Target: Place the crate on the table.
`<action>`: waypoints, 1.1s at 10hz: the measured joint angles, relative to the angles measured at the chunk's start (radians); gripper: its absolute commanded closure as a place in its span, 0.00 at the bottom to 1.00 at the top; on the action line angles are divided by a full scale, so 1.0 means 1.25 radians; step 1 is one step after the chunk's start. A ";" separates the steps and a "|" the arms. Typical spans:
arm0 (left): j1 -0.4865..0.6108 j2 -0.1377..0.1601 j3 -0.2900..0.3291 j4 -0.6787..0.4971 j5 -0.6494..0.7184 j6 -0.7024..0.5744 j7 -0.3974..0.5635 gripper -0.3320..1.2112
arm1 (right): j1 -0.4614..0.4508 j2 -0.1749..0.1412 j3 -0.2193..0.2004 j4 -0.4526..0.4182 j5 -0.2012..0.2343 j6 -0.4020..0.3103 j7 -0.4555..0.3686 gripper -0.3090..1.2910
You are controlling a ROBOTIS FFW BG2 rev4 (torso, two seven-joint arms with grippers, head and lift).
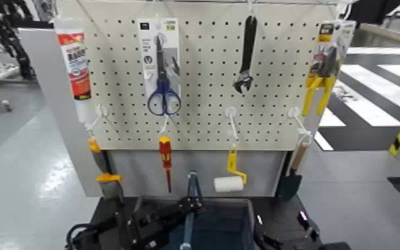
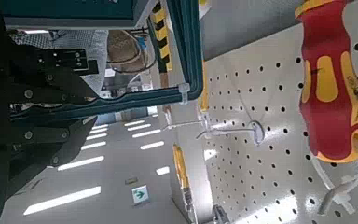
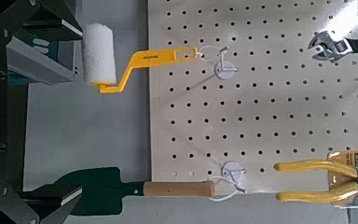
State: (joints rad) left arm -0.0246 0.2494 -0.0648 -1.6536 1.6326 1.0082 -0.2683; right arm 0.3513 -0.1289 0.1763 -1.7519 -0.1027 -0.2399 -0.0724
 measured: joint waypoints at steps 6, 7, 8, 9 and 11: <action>-0.037 -0.006 -0.026 0.065 -0.038 -0.025 -0.059 0.99 | -0.004 -0.002 0.003 0.007 -0.006 -0.010 0.000 0.28; -0.043 -0.007 -0.032 0.075 -0.040 -0.030 -0.064 0.99 | -0.005 -0.002 0.004 0.008 -0.007 -0.011 0.000 0.28; -0.047 -0.007 -0.039 0.083 -0.041 -0.038 -0.068 0.99 | -0.006 -0.003 0.004 0.008 -0.008 -0.012 0.000 0.28; -0.052 -0.007 -0.045 0.091 -0.041 -0.046 -0.070 0.99 | -0.007 -0.004 0.005 0.009 -0.009 -0.013 0.000 0.28; -0.060 -0.010 -0.058 0.108 -0.041 -0.064 -0.078 0.99 | -0.007 -0.005 0.005 0.009 -0.010 -0.015 0.000 0.28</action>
State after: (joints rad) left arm -0.0992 0.2374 -0.1375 -1.5183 1.5815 0.9286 -0.3659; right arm 0.3420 -0.1350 0.1825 -1.7402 -0.1153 -0.2581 -0.0724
